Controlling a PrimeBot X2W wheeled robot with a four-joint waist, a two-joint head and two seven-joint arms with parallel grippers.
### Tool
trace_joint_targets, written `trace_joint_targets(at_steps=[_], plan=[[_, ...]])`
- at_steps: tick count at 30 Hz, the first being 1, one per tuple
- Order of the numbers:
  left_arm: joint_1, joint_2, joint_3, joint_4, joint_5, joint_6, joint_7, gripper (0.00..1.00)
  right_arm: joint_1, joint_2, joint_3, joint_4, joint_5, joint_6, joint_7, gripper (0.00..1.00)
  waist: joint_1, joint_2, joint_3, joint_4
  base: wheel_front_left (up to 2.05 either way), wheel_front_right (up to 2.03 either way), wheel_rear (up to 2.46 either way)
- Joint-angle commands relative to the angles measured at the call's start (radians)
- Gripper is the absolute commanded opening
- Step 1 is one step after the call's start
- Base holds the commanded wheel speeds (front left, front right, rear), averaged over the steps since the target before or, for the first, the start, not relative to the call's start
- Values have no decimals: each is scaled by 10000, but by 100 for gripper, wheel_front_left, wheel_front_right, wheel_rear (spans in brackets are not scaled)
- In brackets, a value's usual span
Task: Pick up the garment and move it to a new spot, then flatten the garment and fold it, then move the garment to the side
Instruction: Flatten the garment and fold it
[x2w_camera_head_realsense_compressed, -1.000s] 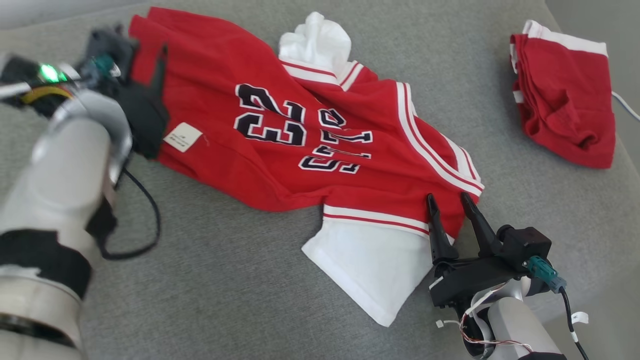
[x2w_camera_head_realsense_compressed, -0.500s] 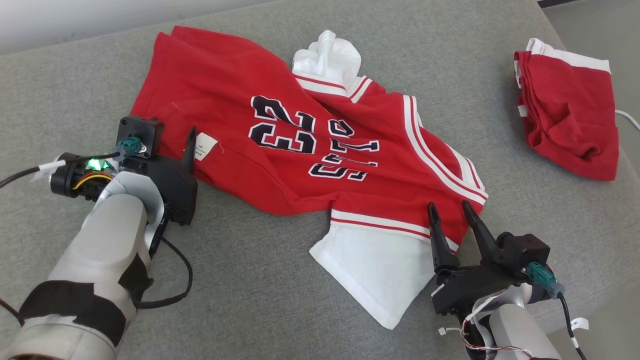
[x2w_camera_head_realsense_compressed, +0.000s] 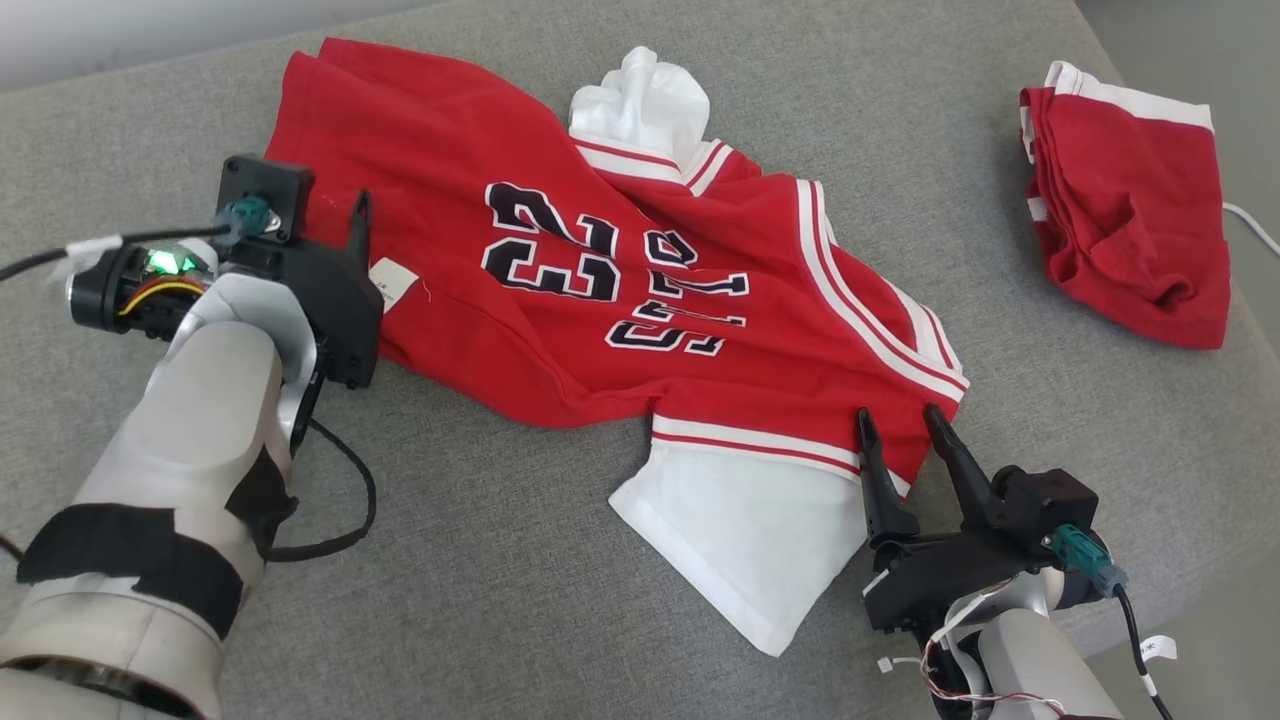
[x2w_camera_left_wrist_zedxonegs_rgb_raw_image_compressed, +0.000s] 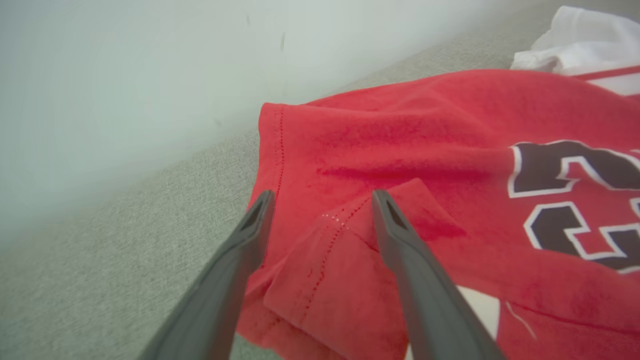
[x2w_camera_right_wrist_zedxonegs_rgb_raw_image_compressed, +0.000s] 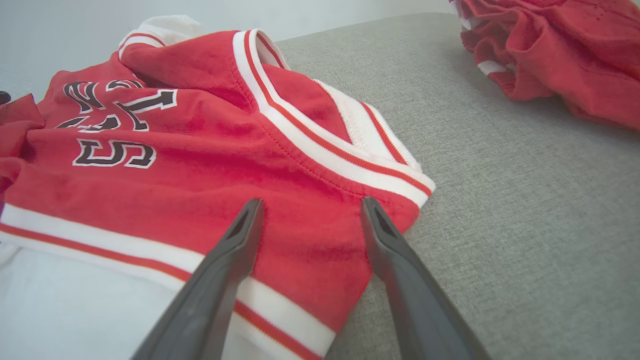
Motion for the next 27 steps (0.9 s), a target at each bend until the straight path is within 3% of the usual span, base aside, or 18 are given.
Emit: trace_joint_targets(at_steps=[1,9,10,11,12,14,27], plan=[[-66,-52,-42,91,43,65,225,100,-9,9,14,45,25,-29,-5,100,0,0,23,-2,0,0,0],[-67,-289,-69,217,-161,190,642,100,-141,-18,44,121,13,-29,-5,100,0,0,106,-1,0,0,0],[-41,-301,-88,228,-167,179,660,91,-153,-31,36,115,8,-29,-5,100,0,0,119,9,0,0,0],[-25,-312,-107,236,-170,167,659,45,-162,-41,26,109,3,-29,-5,100,0,0,133,21,0,0,0],[-14,-328,-125,243,-173,154,659,33,-165,-48,12,104,1,-29,-5,100,0,0,143,36,0,0,0],[-11,-354,-160,255,-175,115,636,0,-175,-56,-11,93,-18,-29,-5,100,0,0,165,71,0,0,0],[298,-632,-256,-22,-265,128,-659,0,143,-157,-351,260,-30,-29,-6,100,0,0,-526,846,0,0,0]])
